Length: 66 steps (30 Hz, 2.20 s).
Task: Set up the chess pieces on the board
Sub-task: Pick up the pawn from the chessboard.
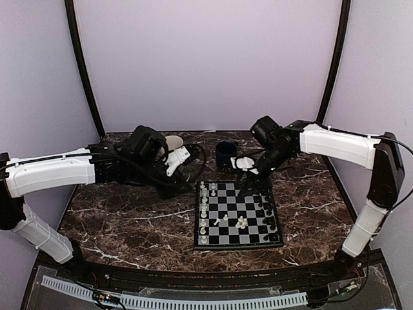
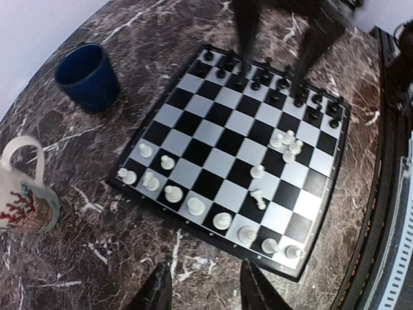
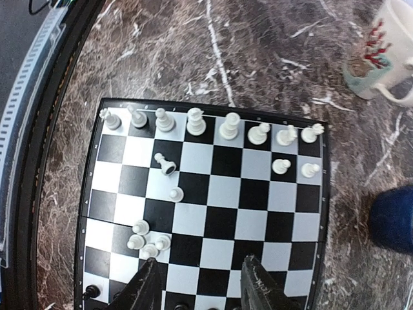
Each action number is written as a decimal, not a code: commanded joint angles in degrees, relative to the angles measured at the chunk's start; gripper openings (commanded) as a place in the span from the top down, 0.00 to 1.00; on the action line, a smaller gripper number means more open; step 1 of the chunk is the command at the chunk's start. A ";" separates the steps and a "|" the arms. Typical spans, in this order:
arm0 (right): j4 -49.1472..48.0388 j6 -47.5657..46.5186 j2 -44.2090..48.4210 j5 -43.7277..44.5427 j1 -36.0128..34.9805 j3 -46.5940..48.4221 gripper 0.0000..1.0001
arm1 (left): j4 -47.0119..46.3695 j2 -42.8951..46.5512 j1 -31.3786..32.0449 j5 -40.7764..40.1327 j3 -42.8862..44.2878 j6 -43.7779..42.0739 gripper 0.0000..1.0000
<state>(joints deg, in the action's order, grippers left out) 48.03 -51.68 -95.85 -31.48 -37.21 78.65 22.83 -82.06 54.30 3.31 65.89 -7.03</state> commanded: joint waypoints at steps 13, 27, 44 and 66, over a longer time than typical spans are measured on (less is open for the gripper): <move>3.91 -5.13 -16.39 13.56 -13.79 9.84 0.60 | -17.85 12.14 -21.06 4.53 -10.18 9.95 0.59; 4.18 -6.41 -21.60 16.89 -16.66 12.28 0.59 | -18.75 13.86 -21.52 3.67 -11.73 10.02 0.56; 5.75 -7.03 -23.72 17.35 -18.33 12.84 0.63 | -18.96 13.25 -21.89 4.58 -11.82 10.45 0.56; 6.37 -3.60 -21.74 14.17 -18.23 13.40 0.82 | -19.44 12.40 -22.33 4.44 -11.99 11.11 0.56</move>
<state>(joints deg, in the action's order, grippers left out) 53.39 -57.52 -119.44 -14.20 -55.13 90.96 4.99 -69.45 32.60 8.12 54.96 3.29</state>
